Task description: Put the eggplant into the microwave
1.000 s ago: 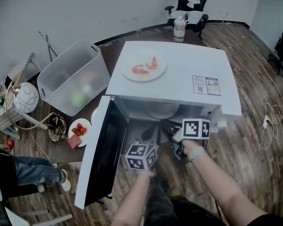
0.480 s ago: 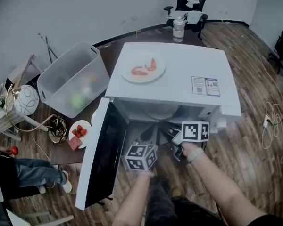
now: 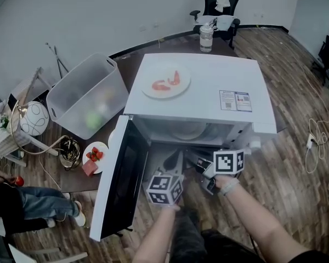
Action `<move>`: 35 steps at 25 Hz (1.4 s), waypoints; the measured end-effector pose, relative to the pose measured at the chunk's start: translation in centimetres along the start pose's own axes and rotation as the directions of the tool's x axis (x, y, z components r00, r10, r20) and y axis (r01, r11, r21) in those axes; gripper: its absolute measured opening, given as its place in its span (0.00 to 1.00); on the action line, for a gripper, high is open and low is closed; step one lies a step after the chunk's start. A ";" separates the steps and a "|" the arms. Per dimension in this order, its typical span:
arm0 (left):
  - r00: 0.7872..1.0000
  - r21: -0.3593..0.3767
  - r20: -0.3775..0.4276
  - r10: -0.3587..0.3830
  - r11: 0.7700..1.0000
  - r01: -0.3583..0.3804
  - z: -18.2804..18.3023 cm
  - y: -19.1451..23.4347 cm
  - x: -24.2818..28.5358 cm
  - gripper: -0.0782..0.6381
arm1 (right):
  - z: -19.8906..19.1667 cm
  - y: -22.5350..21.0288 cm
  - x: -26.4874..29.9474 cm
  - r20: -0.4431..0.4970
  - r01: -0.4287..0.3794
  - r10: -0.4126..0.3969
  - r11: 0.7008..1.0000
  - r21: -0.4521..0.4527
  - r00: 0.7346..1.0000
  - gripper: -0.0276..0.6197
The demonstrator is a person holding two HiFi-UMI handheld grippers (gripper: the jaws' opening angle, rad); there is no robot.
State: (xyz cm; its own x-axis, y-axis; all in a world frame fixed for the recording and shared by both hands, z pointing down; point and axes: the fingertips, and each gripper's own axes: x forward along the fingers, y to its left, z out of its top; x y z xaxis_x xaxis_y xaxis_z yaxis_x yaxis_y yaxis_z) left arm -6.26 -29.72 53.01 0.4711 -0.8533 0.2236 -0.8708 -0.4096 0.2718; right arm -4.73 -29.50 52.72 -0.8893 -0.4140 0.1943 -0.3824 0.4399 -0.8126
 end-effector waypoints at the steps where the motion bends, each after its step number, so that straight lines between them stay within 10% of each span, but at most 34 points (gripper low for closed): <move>1: 1.000 -0.001 -0.001 -0.002 1.000 0.002 0.0 -0.2 -0.3 0.11 | -0.2 0.3 -0.2 -0.002 -0.014 0.014 1.000 0.003 1.000 0.04; 10: 1.000 -0.004 0.010 -0.018 1.000 0.018 0.1 -2.5 -3.3 0.11 | -1.9 2.3 -3.6 -0.046 -0.021 0.014 0.987 -0.157 0.999 0.04; 20: 0.999 0.030 0.016 -0.049 0.998 0.048 1.5 -5.8 -6.1 0.11 | -2.8 7.0 -6.7 -0.104 -0.027 -0.033 0.850 -0.527 0.994 0.04; 35: 0.993 0.081 0.045 -0.111 0.991 0.107 3.5 -12.0 -10.6 0.11 | -4.8 12.1 -12.0 -0.035 -0.009 -0.011 0.839 -0.544 0.999 0.04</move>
State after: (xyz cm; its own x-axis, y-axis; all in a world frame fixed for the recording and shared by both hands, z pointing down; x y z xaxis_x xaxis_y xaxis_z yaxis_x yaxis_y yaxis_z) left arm -1.36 -16.88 44.09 0.5578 -0.8164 0.1494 -0.8241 -0.5232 0.2171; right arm 0.17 -15.41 43.19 -0.8930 -0.3912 0.2226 -0.4491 0.8066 -0.3842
